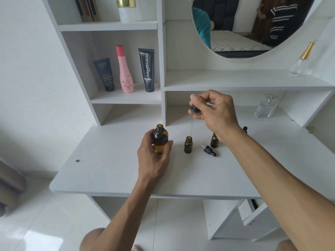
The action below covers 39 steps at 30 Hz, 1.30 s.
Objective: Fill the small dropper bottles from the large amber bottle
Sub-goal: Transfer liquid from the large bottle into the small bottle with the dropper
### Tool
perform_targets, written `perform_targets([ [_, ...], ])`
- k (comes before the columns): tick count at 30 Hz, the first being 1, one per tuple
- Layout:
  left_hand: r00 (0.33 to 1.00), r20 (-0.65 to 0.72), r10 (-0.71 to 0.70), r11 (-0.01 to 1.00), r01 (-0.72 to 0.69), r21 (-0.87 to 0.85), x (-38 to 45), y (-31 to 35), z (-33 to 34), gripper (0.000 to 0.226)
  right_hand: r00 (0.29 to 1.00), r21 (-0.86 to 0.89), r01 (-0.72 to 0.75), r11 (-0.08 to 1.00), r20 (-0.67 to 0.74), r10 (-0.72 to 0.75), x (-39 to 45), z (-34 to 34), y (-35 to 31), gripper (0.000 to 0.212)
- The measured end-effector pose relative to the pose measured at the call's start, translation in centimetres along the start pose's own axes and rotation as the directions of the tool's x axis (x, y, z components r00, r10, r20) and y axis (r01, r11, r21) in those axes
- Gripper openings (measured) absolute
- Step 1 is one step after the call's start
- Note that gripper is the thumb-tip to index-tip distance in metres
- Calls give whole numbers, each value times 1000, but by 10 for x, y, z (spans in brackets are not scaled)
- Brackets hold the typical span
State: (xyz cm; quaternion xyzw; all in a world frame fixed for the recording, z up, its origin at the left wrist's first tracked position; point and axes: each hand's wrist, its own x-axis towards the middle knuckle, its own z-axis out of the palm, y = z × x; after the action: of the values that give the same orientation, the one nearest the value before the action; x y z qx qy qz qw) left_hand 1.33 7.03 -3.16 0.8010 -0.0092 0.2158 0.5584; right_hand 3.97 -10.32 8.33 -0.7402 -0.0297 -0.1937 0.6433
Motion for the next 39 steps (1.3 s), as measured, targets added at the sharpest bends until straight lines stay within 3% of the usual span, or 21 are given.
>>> perform_targets([
  [15,1000,12,-11,1000,11,-2,0,1,-1,42,1000,28,-19,999,-7,20,-2,0,-1,19],
  [29,1000,14,-3,1000,3,-21,0,2,-1,42,998,238,61,969,7,-65,4,37,-42,19],
  [39,1000,16,8,1000,-8,-20,1,1,-1,42,993,188,78,979,69,-92,5,53,-38,14],
])
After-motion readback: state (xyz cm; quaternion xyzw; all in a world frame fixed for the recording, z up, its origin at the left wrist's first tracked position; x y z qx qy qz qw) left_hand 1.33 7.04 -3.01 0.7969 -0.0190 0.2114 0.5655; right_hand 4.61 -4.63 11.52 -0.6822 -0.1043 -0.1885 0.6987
